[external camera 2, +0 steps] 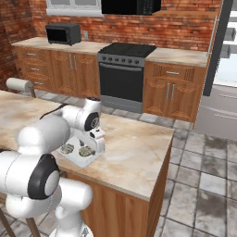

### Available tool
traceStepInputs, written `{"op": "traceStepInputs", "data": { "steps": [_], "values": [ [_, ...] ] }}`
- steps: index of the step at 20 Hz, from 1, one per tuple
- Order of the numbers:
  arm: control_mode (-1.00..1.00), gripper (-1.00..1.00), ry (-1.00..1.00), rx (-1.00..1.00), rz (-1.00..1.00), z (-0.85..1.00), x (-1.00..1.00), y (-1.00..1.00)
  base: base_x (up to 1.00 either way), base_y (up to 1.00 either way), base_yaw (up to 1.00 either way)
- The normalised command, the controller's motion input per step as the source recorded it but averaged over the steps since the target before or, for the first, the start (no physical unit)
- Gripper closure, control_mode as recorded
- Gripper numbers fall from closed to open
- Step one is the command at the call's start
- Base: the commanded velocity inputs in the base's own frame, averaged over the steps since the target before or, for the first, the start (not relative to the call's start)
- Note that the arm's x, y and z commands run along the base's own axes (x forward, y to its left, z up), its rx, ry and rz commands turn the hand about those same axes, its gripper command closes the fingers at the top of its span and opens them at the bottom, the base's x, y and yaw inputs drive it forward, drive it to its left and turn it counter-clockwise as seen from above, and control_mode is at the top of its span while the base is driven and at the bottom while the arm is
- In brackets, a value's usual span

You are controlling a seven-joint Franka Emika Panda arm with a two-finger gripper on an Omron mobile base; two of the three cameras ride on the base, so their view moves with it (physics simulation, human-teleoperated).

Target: Place two dumplings into each of the tupperware containers and then place the containers in the fridge.

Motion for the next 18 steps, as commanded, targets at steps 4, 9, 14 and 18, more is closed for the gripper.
{"op": "traceStepInputs", "data": {
  "steps": [4, 9, 14, 18],
  "values": [
    [-1.00, -1.00, 0.00, 0.01, 0.00, -0.51, 0.34, -0.20, 0.00, 0.00, 0.00],
    [-1.00, -1.00, 0.00, 0.01, 0.00, -0.40, 0.44, -0.06, 0.00, 0.00, 0.00],
    [-1.00, -1.00, 0.00, 0.01, 0.00, -0.43, 0.24, -0.03, 0.00, 0.00, 0.00],
    [-1.00, -1.00, 0.00, 0.00, 0.00, -0.28, 0.11, 0.00, 0.00, 0.00, 0.00]
  ]
}}
